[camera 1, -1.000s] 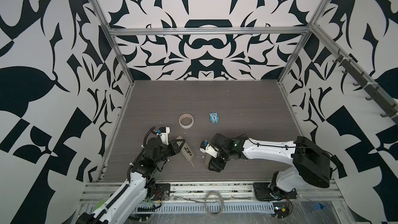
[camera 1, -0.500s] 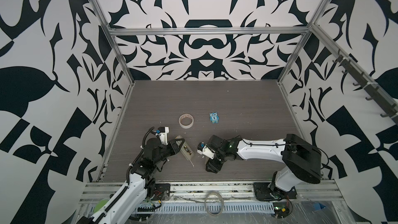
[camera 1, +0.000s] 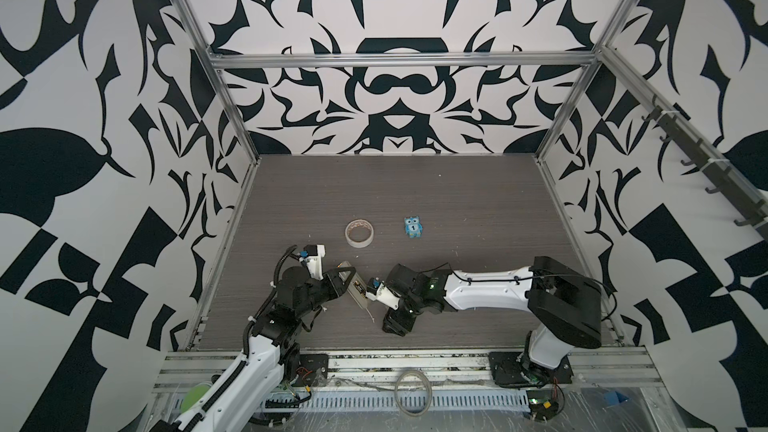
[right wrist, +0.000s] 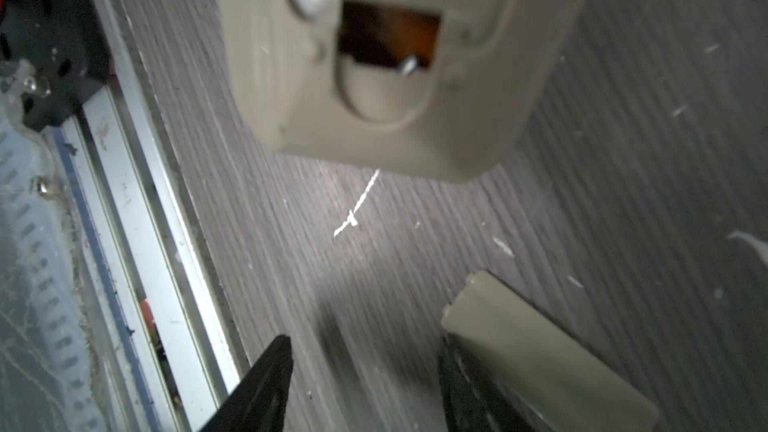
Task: Load the batteries into the remote control
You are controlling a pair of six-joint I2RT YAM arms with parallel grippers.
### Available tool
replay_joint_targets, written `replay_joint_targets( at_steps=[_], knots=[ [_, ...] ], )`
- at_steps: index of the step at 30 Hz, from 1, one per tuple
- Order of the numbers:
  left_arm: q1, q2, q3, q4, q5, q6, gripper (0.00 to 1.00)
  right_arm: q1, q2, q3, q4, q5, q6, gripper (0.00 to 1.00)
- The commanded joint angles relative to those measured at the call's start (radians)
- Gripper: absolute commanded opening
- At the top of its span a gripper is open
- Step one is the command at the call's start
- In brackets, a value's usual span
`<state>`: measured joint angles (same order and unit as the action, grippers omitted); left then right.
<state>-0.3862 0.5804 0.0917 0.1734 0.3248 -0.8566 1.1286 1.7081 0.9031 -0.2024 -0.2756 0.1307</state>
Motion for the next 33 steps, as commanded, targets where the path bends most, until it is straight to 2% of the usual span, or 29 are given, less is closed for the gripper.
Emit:
replay_joint_targets(
  at_steps=[1,9,17,26,33],
  knots=[
    [0.003,-0.023,-0.009,-0.016,-0.006,0.002,0.00,0.003,0.027,0.027,-0.013,0.056,-0.009,0.61],
    [0.004,-0.045,-0.009,-0.038,-0.013,0.002,0.00,-0.016,0.063,0.070,-0.013,0.102,-0.040,0.61],
    [0.004,-0.036,-0.007,-0.040,-0.017,0.003,0.00,-0.060,0.061,0.098,-0.038,0.093,-0.107,0.61],
    [0.005,-0.001,-0.013,-0.003,-0.006,0.003,0.00,-0.060,-0.068,0.056,-0.032,0.079,-0.138,0.61],
    [0.006,0.033,-0.016,0.040,0.007,0.001,0.00,-0.089,-0.124,0.063,-0.095,0.123,-0.123,0.61]
  ],
)
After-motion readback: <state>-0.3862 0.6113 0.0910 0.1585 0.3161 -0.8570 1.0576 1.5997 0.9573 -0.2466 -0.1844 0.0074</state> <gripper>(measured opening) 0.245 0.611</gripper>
